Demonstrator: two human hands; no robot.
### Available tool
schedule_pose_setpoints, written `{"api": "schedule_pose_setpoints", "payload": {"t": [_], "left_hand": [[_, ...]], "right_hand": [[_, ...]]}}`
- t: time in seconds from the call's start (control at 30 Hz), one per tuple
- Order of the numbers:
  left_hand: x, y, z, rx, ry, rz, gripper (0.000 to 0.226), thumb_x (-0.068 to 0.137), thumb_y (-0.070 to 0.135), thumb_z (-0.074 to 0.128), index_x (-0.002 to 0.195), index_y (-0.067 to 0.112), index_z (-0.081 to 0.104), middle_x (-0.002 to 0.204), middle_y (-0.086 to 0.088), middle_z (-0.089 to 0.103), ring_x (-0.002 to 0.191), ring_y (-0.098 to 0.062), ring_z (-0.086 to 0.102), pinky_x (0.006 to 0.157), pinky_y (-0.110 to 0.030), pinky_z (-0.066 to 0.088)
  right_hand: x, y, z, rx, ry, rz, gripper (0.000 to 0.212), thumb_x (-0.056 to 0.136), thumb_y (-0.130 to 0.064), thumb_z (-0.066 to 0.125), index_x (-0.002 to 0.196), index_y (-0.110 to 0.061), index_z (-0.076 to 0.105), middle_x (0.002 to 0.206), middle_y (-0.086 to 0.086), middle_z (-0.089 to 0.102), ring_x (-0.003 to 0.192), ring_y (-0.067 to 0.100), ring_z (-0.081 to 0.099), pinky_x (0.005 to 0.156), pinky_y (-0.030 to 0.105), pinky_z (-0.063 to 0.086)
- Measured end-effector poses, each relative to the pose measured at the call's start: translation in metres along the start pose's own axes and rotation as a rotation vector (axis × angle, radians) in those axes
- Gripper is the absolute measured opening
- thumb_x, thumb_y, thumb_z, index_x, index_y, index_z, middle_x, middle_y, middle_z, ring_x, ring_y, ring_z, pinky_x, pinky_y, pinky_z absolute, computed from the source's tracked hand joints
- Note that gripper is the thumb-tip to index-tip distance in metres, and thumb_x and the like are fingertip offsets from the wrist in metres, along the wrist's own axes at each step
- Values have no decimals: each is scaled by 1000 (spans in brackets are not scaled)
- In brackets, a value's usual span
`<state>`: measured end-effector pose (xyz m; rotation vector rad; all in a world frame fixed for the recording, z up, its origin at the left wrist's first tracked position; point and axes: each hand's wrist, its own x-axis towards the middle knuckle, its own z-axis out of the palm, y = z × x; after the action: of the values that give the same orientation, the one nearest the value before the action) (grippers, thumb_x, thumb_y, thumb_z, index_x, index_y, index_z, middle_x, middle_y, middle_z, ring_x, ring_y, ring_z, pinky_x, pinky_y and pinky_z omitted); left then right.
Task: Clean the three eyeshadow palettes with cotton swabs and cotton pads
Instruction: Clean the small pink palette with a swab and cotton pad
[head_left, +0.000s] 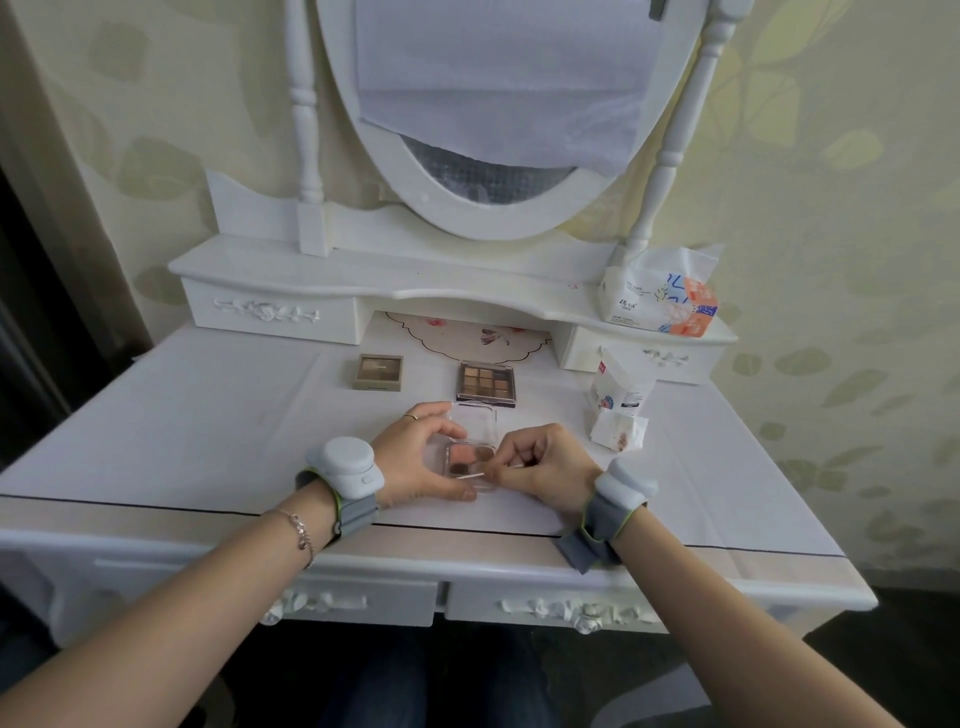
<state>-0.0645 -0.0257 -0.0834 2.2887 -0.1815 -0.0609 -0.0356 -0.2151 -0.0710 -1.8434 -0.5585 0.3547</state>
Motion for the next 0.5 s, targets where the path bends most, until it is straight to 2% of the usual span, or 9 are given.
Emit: {"api": "schedule_pose_setpoints", "payload": {"t": [0.1, 0.17, 0.27, 0.4, 0.5], "left_hand": [[0, 0, -1, 18, -5, 8, 98, 30, 64, 70, 116, 20, 58, 146, 2, 29, 132, -8, 34, 108, -17, 25], [0, 0, -1, 31, -5, 14, 99, 30, 65, 69, 117, 19, 58, 147, 2, 28, 133, -7, 33, 104, -12, 23], [0, 1, -1, 33, 7, 16, 101, 30, 68, 62, 118, 19, 57, 147, 2, 26, 134, -6, 31, 104, -12, 23], [-1, 1, 1, 61, 21, 30, 100, 31, 70, 58, 119, 21, 55, 149, 3, 25, 134, -5, 30, 97, -7, 21], [0, 3, 2, 72, 43, 33, 98, 32, 71, 57, 117, 22, 55, 149, 2, 25, 134, -6, 30, 96, -7, 19]], "right_hand": [[1, 2, 2, 11, 38, -6, 24, 78, 5, 67, 61, -12, 66, 40, -12, 44, 40, -1, 30, 43, 12, 24], [-1, 0, 2, -11, 9, -14, 17, 78, 5, 67, 65, -6, 68, 40, -12, 44, 39, -1, 31, 43, 10, 24], [-3, -4, 1, 6, -14, 10, 12, 79, 7, 65, 70, 0, 67, 39, -12, 45, 37, -1, 31, 42, 8, 24], [0, 2, 3, -13, 263, 25, 24, 79, -1, 65, 60, -15, 63, 44, -9, 37, 41, 2, 26, 42, 14, 23], [-1, 2, 3, -87, 324, 26, 17, 78, -3, 64, 63, -10, 65, 45, -8, 36, 42, 3, 26, 44, 15, 26]]}}
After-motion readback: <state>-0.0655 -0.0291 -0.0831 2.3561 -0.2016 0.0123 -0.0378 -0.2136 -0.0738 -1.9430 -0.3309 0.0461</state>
